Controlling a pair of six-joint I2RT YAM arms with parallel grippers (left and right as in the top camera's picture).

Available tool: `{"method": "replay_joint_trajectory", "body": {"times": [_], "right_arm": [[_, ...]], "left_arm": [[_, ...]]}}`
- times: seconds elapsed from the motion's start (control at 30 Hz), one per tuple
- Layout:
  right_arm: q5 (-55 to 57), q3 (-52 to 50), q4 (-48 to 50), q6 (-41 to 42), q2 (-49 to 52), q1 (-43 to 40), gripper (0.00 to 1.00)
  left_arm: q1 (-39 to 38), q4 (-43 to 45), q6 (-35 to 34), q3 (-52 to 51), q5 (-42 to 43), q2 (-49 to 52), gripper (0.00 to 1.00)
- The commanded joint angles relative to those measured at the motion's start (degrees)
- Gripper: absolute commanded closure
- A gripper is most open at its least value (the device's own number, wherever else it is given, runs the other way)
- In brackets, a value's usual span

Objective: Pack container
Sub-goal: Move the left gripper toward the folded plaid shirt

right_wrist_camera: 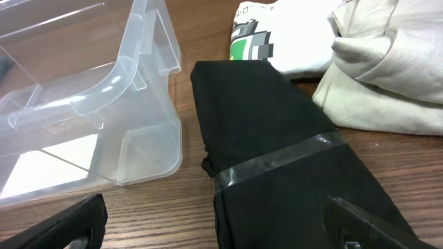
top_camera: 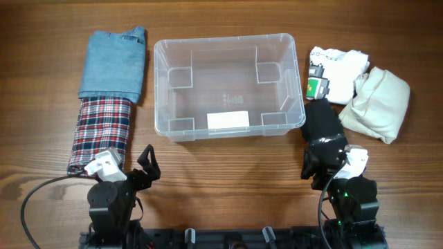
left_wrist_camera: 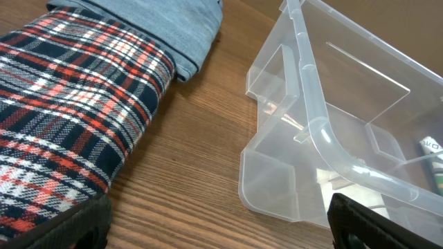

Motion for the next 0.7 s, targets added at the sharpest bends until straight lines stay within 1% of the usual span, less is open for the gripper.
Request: {"method": "replay_joint_trajectory", "body": {"times": [0.0, 0.43, 0.5, 0.63, 0.67], "right_arm": [[-0.5, -0.1, 0.2, 0.3, -0.6, -0.4, 0.00], [-0.5, -0.1, 0.2, 0.3, -0.6, -0.4, 0.00], [-0.5, -0.1, 0.2, 0.2, -0.6, -0.4, 0.00], [-0.5, -0.1, 0.2, 0.2, -0.6, -0.4, 0.00], [-0.5, -0.1, 0.2, 0.2, -0.6, -0.4, 0.00]], "left_arm": [[-0.2, 0.2, -0.1, -0.4, -0.3, -0.5, 0.00], [-0.2, 0.3, -0.2, -0.4, -0.2, -0.5, 0.00], [-0.2, 0.3, -0.2, -0.4, 3.8, -0.5, 0.00], [-0.2, 0.8, -1.9, -0.4, 7.5, -0.3, 0.00], [-0.2, 2.0, -2.1, -0.2, 9.7, -0.3, 0.00]]}}
